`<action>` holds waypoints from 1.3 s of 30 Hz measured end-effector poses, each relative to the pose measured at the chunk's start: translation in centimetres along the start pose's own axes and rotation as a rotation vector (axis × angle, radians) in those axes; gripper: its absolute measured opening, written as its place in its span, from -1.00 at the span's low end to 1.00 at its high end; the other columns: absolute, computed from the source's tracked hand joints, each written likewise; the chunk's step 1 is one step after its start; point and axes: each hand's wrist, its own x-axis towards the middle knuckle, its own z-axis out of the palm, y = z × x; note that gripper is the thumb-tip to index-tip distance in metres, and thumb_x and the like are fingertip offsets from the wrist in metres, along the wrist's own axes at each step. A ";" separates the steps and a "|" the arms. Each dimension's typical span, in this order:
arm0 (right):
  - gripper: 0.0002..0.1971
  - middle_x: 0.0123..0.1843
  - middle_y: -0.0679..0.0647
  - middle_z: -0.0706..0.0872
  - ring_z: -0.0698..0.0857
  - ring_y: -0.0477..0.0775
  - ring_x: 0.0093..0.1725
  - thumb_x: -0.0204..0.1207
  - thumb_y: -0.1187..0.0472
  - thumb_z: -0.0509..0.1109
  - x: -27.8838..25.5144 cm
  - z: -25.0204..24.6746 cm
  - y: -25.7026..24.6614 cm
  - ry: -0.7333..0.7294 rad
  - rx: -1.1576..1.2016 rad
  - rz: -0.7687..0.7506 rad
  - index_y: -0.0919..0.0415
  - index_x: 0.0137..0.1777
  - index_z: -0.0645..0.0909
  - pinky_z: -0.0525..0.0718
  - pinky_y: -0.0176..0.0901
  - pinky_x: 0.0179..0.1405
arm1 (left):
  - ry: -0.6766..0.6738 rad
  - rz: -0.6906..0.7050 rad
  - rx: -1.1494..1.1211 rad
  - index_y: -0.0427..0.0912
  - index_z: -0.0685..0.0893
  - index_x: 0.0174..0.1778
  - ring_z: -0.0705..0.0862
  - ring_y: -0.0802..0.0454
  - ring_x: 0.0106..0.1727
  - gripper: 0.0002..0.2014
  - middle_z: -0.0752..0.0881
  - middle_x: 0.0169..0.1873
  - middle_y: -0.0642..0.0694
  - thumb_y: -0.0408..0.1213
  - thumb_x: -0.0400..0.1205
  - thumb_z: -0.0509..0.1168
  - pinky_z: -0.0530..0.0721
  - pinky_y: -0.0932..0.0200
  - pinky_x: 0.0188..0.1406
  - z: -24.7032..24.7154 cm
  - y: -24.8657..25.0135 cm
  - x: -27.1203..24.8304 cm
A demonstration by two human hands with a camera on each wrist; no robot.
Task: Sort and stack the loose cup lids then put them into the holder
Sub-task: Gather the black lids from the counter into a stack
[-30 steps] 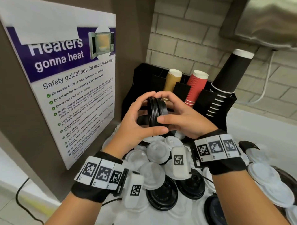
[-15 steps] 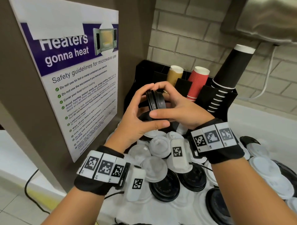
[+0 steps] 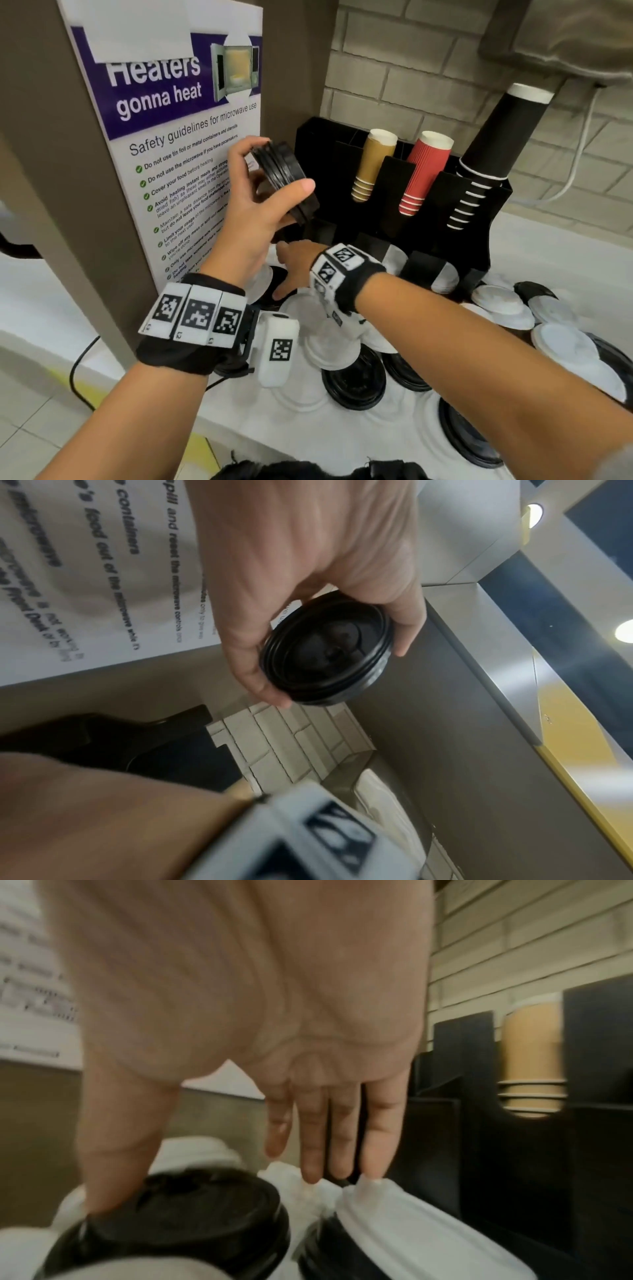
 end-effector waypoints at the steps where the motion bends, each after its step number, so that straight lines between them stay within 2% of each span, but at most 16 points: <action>1: -0.05 0.28 0.19 0.61 0.64 0.22 0.18 0.25 -0.23 0.60 0.8 0.3 -0.4 0.022 -0.046 0.012 0.27 0.49 0.28 0.68 0.05 0.08 | 0.000 0.004 0.005 0.15 0.37 0.24 0.69 0.11 0.05 -0.37 0.53 0.16 -0.07 -0.16 0.31 0.52 0.73 0.04 -0.10 0.0 0.2 0.1; 4: 0.02 0.18 0.17 0.63 0.67 0.22 0.07 0.10 -0.25 0.65 2.1 0.9 -1.1 0.080 -0.077 0.001 0.25 0.45 0.29 0.72 0.08 0.02 | -0.014 0.020 0.037 0.18 0.40 0.28 0.67 0.02 0.06 -0.35 0.47 0.21 -0.11 -0.17 0.32 0.53 0.76 -0.05 -0.12 -0.2 0.6 0.0; 7: -0.12 0.09 0.13 0.64 0.69 0.17 -0.02 0.08 -0.18 0.63 2.8 1.6 -1.5 0.118 -0.058 -0.015 0.19 0.35 0.39 0.75 0.07 -0.03 | -0.030 0.022 0.081 0.19 0.41 0.29 0.65 -0.01 0.06 -0.33 0.46 0.21 -0.10 -0.16 0.30 0.54 0.76 -0.09 -0.09 -0.5 0.6 -0.2; 9: -0.16 0.15 0.16 0.64 0.68 0.19 0.04 0.10 -0.14 0.61 3.0 1.6 -1.7 0.099 -0.066 0.001 0.19 0.36 0.42 0.74 0.09 0.03 | -0.024 0.009 0.100 0.20 0.42 0.28 0.64 -0.02 0.08 -0.33 0.47 0.21 -0.11 -0.15 0.28 0.54 0.76 -0.17 0.00 -0.5 0.6 -0.1; 12: -0.10 0.40 0.26 0.55 0.57 0.30 0.35 0.15 -0.03 0.70 3.0 1.3 -2.0 0.044 0.063 -0.010 0.25 0.47 0.43 0.57 0.19 0.34 | -0.018 0.000 0.119 0.20 0.41 0.30 0.63 -0.04 0.11 -0.32 0.49 0.20 -0.09 -0.13 0.28 0.54 0.75 -0.26 0.10 -0.3 0.5 0.0; 15: -0.18 0.37 0.24 0.58 0.60 0.28 0.31 0.21 0.01 0.66 2.6 1.0 -2.1 0.064 0.075 -0.022 0.23 0.46 0.44 0.61 0.17 0.30 | -0.016 0.006 0.124 0.20 0.40 0.31 0.64 -0.05 0.13 -0.31 0.52 0.21 -0.12 -0.11 0.29 0.55 0.73 -0.28 0.13 -0.2 0.2 0.1; 18: -0.27 0.25 0.21 0.59 0.63 0.22 0.16 0.29 -0.03 0.54 1.7 0.6 -1.4 0.108 -0.028 -0.033 0.20 0.43 0.39 0.67 0.09 0.17 | -0.004 -0.005 0.117 0.26 0.38 0.27 0.65 -0.05 0.16 -0.32 0.53 0.26 -0.20 -0.08 0.29 0.56 0.72 -0.18 0.14 -0.5 0.0 0.3; 21: -0.16 0.18 0.19 0.41 0.49 0.20 0.18 0.40 -0.07 0.46 0.1 -1.6 -0.2 0.097 -0.210 0.001 0.15 0.61 0.17 0.51 -0.10 -0.05 | -0.014 0.000 0.125 0.22 0.41 0.22 0.66 0.08 0.10 -0.37 0.56 0.17 -0.07 -0.07 0.30 0.55 0.69 0.07 0.04 -0.9 -0.3 0.6; 24: -0.13 0.32 0.20 0.36 0.39 0.25 0.35 0.31 -0.19 0.48 -1.7 -4.2 1.6 0.072 -0.223 0.114 0.11 0.57 0.27 0.57 0.06 0.06 | -0.005 -0.011 0.149 0.23 0.44 0.17 0.66 0.18 0.03 -0.40 0.58 0.09 0.01 -0.03 0.26 0.55 0.66 0.20 -0.01 -1.1 -0.8 0.6; 25: -0.14 0.38 0.21 0.35 0.38 0.26 0.38 0.29 -0.21 0.50 -2.3 -4.9 2.6 0.113 -0.178 0.146 0.12 0.55 0.32 0.57 0.09 0.12 | -0.001 -0.015 0.153 0.23 0.45 0.16 0.67 0.22 0.01 -0.40 0.60 0.07 0.04 -0.03 0.25 0.55 0.65 0.23 -0.02 -1.1 -1.0 0.6; 27: -0.22 0.30 0.17 0.44 0.49 0.22 0.30 0.27 -0.18 0.53 -3.4 -5.8 4.7 0.223 0.042 0.190 0.11 0.46 0.41 0.61 0.05 0.13 | -0.001 -0.030 0.142 0.21 0.46 0.15 0.68 0.26 -0.01 -0.41 0.62 0.00 0.08 -0.04 0.23 0.54 0.67 0.22 0.01 -1.1 -1.6 0.4; 30: -0.57 0.00 0.05 0.61 0.62 0.07 0.04 0.34 0.00 0.52 -5.1 -5.8 6.7 0.331 0.784 0.114 0.06 0.17 0.53 0.61 -0.07 -0.03 | -0.003 -0.093 0.100 0.19 0.50 0.13 0.67 0.03 0.12 -0.44 0.65 0.01 0.02 -0.04 0.23 0.53 0.67 -0.05 0.22 -1.0 -2.7 0.0; 32: -0.73 -0.10 -0.02 0.62 0.59 -0.01 -0.08 0.34 0.07 0.43 -6.5 -5.4 6.8 0.377 1.218 0.008 -0.02 0.04 0.55 0.55 -0.11 -0.16 | -0.014 -0.129 0.092 0.19 0.53 0.13 0.66 -0.04 0.20 -0.45 0.67 0.05 0.01 -0.01 0.24 0.54 0.65 -0.07 0.26 -0.7 -3.4 -0.4; 33: -0.73 -0.11 -0.04 0.63 0.59 -0.03 -0.12 0.34 0.07 0.38 -7.2 -5.2 6.8 0.378 1.317 -0.063 -0.07 0.06 0.57 0.56 -0.13 -0.21 | -0.021 -0.145 0.086 0.19 0.53 0.15 0.67 -0.01 0.21 -0.44 0.68 0.06 0.02 0.01 0.24 0.54 0.65 -0.02 0.22 -0.5 -3.7 -0.6; 36: -0.56 0.01 0.01 0.66 0.65 0.02 -0.04 0.41 0.13 0.31 -9.2 -4.8 6.4 0.321 1.315 -0.273 -0.27 0.28 0.50 0.65 -0.05 -0.11 | -0.058 -0.188 0.062 0.19 0.55 0.23 0.69 0.02 0.25 -0.40 0.70 0.12 0.00 0.05 0.26 0.55 0.67 0.06 0.14 0.0 -4.2 -1.0; 39: -0.47 0.12 0.10 0.63 0.68 0.03 0.08 0.43 0.26 0.31 -10.4 -4.6 6.2 0.289 1.257 -0.360 -0.21 0.38 0.47 0.71 -0.05 0.02 | -0.088 -0.213 0.035 0.18 0.53 0.32 0.70 0.01 0.27 -0.34 0.67 0.25 -0.08 0.05 0.28 0.54 0.68 0.14 0.06 0.4 -4.3 -1.3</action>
